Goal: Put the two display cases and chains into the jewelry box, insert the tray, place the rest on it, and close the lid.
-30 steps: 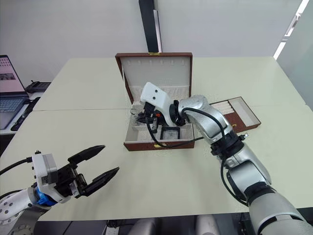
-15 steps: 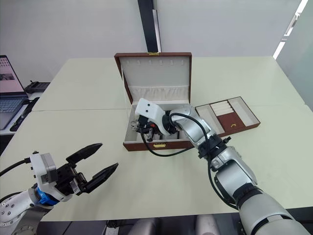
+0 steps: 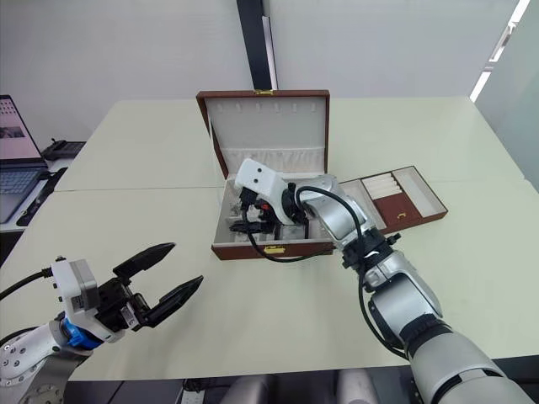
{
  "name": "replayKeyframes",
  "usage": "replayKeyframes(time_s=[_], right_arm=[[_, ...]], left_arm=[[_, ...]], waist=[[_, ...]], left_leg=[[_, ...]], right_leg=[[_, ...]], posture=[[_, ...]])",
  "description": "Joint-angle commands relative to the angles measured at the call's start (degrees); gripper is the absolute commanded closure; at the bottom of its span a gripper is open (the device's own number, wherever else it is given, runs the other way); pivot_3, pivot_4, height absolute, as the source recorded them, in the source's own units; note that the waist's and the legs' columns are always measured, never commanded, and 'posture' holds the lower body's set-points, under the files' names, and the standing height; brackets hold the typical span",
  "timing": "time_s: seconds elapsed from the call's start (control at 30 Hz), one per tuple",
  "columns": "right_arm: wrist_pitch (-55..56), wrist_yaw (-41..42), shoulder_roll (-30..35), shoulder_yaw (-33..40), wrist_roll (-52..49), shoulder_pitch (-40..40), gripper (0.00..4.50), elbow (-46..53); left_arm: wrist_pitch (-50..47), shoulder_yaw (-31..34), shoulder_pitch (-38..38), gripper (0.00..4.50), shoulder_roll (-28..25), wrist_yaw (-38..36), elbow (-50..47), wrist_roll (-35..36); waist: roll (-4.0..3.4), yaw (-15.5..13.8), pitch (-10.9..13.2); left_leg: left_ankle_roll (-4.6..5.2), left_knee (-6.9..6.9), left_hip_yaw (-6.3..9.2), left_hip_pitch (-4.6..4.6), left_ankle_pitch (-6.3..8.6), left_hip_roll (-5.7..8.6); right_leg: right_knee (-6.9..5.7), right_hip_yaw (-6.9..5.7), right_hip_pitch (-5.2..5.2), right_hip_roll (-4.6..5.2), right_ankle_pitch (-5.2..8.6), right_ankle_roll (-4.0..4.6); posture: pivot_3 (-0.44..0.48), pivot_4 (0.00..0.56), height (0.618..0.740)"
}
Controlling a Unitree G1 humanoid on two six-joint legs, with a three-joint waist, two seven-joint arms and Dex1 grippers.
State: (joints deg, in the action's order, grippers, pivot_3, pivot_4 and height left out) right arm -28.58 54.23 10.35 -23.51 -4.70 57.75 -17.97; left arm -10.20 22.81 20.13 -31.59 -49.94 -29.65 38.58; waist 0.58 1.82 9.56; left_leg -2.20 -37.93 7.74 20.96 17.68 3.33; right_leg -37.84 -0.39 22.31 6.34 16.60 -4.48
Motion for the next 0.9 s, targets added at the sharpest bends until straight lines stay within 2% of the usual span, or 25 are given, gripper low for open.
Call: replayKeyframes(time_s=[0.03, 0.2, 0.37, 0.5, 0.7, 0.9], right_arm=[[0.9, -0.4, 1.8, 3.1, -0.8, -1.1, 0.02, 7.1], [1.0, 0.3, 8.4, 7.1, -2.8, -7.3, 0.02, 18.6], [0.0, 0.8, 17.7, 17.4, -8.5, -18.6, 0.02, 33.0], [-1.7, 1.2, 24.6, 25.3, -12.5, -26.8, 0.02, 40.2], [0.7, 0.2, 34.1, 38.1, -13.6, -39.7, 0.02, 40.6], [8.4, 1.7, 38.1, 52.9, -11.3, -57.9, 0.02, 36.4]], left_arm=[[-0.7, 0.9, -0.5, 0.00, -0.4, 1.7, 0.0, 0.3], [-2.8, 2.8, -2.1, 0.00, -1.5, 5.8, 2.7, -1.5], [-5.5, 4.5, -4.9, 0.00, -4.7, 9.1, 5.1, -3.7], [-6.0, 5.6, -6.9, 0.00, -4.9, 10.8, 7.8, -4.2], [-4.5, 5.6, -9.0, 0.00, -5.4, 11.9, 13.8, -8.4], [-1.9, 6.4, -11.2, 0.00, -7.7, 9.8, 21.5, -11.4]], waist=[[0.02, 0.0, 0.0], [0.02, -0.2, 0.0], [0.04, -0.4, 0.0], [0.04, -0.1, 0.0], [0.06, -0.3, 0.0], [0.07, -0.9, 0.0]], left_leg=[[0.00, 0.00, 0.00, 0.00, 0.00, 0.00], [0.00, 0.01, 0.00, 0.00, 0.01, 0.01], [0.01, 0.02, 0.00, 0.03, 0.01, 0.01], [0.02, 0.02, -0.03, 0.04, 0.02, 0.01], [0.18, 0.03, -0.10, 0.02, 0.10, 0.00], [0.18, 0.04, -0.07, 0.02, 0.11, -0.02]], right_leg=[[0.00, -0.01, 0.00, 0.00, 0.00, 0.00], [0.02, 0.00, -0.02, -0.01, 0.00, 0.00], [0.07, -0.01, -0.05, -0.02, 0.00, 0.00], [0.07, -0.01, -0.07, -0.02, 0.00, 0.00], [0.10, 0.02, -0.12, -0.05, 0.00, -0.01], [0.14, -0.03, -0.20, -0.06, 0.00, 0.00]], posture=[[0.000, 0.150, 0.740], [0.000, 0.150, 0.740], [0.000, 0.150, 0.740], [0.000, 0.150, 0.740], [0.000, 0.150, 0.740], [0.000, 0.150, 0.740]])
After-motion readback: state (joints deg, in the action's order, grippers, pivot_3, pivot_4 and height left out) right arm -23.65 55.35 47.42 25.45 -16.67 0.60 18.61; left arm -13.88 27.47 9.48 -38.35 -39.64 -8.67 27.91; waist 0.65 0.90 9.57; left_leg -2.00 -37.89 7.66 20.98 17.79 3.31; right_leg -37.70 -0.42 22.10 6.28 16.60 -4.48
